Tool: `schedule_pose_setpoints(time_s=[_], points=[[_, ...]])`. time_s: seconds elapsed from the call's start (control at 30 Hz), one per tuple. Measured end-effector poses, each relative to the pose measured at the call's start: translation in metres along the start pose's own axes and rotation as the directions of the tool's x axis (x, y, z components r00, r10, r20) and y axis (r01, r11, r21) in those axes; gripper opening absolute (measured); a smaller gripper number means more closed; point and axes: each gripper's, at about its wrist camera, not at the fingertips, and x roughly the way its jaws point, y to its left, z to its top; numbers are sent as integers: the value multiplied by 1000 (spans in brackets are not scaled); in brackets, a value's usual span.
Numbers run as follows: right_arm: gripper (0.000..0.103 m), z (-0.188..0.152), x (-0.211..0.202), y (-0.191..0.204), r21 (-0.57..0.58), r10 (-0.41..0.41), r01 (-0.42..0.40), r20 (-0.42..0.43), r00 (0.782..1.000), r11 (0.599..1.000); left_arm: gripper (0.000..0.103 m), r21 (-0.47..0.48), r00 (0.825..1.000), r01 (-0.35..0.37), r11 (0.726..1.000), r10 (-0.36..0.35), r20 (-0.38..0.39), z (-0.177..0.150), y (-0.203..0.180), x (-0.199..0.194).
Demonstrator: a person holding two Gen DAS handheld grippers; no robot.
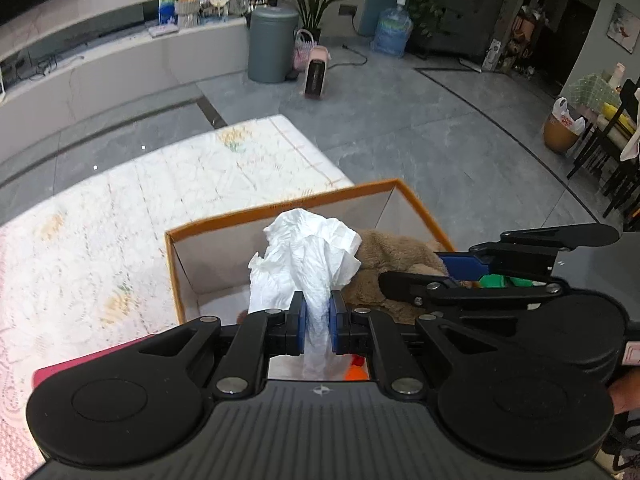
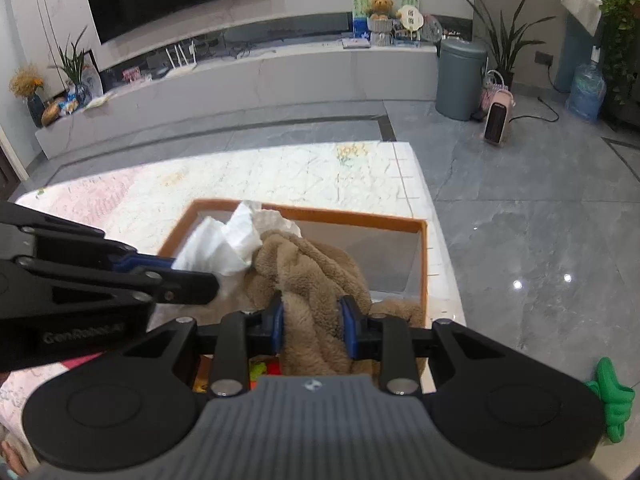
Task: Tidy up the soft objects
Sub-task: 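Carry the white bag with the left tool while the right tool carries the plush over the box, then open the left tool to drop the bag while the right tool releases the plush into the box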
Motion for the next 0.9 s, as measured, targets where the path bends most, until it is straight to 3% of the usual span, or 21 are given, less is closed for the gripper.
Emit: schedule_pose_setpoints(time_s=[0.5, 0.57, 0.7, 0.8, 0.9], points=[[28, -17, 56, 7, -57, -19, 12, -133, 991, 998, 14, 47, 997, -26, 999, 30, -77, -8, 3, 29], [28, -19, 59, 7, -61, -19, 10, -139, 990, 998, 23, 38, 996, -24, 999, 27, -80, -7, 5, 29], [36, -20, 60, 13, -99, -24, 9, -147, 989, 995, 29, 59, 997, -27, 998, 31, -74, -3, 1, 28], [42, -19, 56, 13, -115, -22, 5, -149, 989, 993, 50, 36, 998, -24, 999, 26, -57, 2, 2, 23], [46, -16, 49, 12, -120, -19, 1, -150, 989, 993, 56, 34, 999, -27, 999, 29, -46, 4, 4, 12]])
